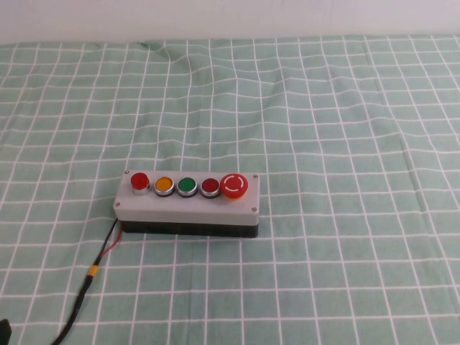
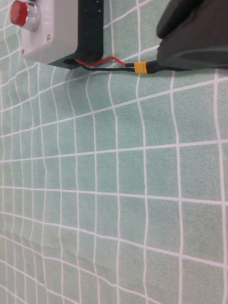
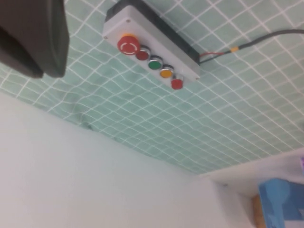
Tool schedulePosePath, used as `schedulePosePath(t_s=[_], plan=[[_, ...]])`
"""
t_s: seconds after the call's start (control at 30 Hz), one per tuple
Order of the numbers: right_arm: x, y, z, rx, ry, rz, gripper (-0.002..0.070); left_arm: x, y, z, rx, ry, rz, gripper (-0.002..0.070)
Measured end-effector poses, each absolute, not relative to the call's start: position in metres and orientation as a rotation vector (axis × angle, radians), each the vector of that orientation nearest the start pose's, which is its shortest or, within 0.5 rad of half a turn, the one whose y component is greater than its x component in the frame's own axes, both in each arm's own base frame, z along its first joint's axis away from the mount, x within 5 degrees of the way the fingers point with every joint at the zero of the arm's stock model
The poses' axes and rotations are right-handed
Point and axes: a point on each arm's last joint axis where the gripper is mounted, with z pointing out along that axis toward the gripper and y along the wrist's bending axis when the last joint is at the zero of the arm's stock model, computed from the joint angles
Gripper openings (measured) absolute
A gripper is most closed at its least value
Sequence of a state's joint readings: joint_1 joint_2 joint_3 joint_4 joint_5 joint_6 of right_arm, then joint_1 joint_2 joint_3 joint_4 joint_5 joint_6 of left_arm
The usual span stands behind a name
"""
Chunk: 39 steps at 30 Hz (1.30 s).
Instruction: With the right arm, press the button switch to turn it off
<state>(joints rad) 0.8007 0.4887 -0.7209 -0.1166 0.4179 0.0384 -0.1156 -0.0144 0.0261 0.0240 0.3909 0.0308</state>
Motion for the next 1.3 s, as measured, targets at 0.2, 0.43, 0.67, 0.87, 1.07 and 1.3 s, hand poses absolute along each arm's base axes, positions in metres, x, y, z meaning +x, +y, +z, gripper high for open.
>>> schedulePosePath(t_s=[0.2,0.43,0.67,0.87,1.07,1.3], plan=[[0.048,0.045,0.379,-0.646,1.553,0.570,-0.0016,0.052,-0.005,0.170,0.153,1.880,-0.034,-0.0003],[0.047,0.044,0.378,-0.646,1.562,0.570,-0.0016,0.052,-0.005,0.170,0.153,1.880,-0.034,-0.0003],[0.033,0.018,0.382,-0.392,1.532,0.420,-0.0016,0.052,-0.005,0.170,0.153,1.880,-0.034,-0.0003],[0.019,0.004,0.383,-0.179,1.499,0.213,-0.0016,0.052,-0.005,0.170,0.153,1.880,-0.034,-0.0003],[0.025,0.002,0.351,-0.085,1.557,0.105,-0.0016,0.052,-0.005,0.170,0.153,1.880,-0.034,-0.0003],[0.041,0.001,0.285,-0.012,1.620,0.034,-0.0016,0.052,-0.005,0.170,0.153,1.880,-0.034,-0.0003]])
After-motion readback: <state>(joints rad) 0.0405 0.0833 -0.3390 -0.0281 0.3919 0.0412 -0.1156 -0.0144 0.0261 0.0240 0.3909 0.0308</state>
